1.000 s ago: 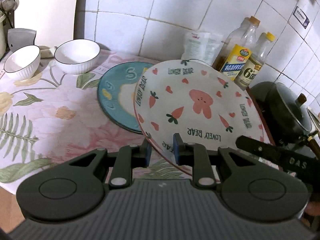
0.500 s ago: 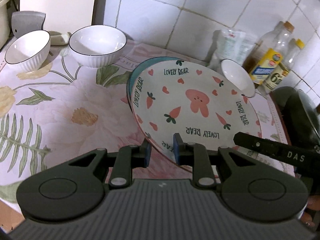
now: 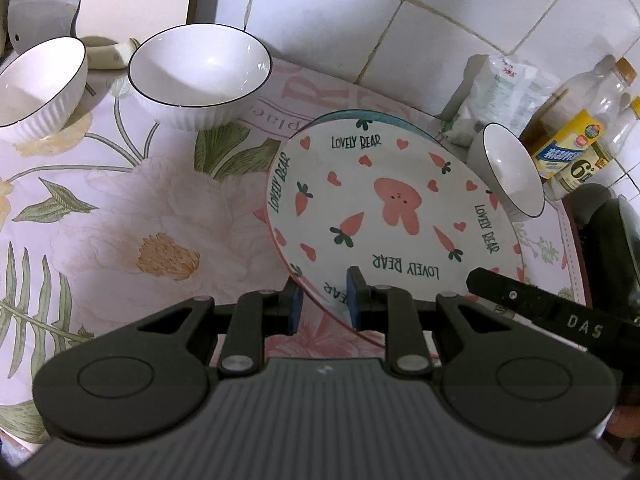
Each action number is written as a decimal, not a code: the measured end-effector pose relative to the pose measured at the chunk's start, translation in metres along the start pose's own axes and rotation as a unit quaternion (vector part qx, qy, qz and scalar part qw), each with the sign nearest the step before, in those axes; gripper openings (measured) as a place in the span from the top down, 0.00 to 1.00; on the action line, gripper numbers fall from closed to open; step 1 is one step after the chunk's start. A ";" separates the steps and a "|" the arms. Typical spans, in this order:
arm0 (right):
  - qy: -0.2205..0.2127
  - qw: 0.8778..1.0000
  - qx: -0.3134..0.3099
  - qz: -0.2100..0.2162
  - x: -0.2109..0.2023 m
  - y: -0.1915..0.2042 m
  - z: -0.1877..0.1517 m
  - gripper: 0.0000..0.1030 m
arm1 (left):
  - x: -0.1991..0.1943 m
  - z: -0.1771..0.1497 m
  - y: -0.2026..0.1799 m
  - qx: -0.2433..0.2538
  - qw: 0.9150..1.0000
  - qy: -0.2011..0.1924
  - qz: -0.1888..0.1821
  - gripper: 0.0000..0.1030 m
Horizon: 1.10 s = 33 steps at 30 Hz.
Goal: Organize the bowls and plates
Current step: 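Carry the pink bear plate over the blue egg plate stack, then lower the pink bear plate onto the stack and open both grippers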
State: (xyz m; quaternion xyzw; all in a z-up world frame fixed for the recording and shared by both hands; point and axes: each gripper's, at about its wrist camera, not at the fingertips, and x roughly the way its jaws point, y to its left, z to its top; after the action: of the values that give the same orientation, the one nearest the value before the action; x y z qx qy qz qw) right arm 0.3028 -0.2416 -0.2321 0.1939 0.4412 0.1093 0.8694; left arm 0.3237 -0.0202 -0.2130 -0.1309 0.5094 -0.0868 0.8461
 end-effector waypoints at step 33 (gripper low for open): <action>-0.047 0.996 -0.059 -0.047 -0.054 0.011 -0.008 0.63 | -0.042 0.013 -0.031 0.033 0.998 0.044 0.024 0.76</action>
State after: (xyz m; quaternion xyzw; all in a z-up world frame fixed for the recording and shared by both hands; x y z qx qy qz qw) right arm 0.2646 -0.2494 -0.1929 0.1261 0.4016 0.0852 0.9031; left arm 0.3151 -0.0361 -0.1628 -0.0866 0.5454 -0.0895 0.8288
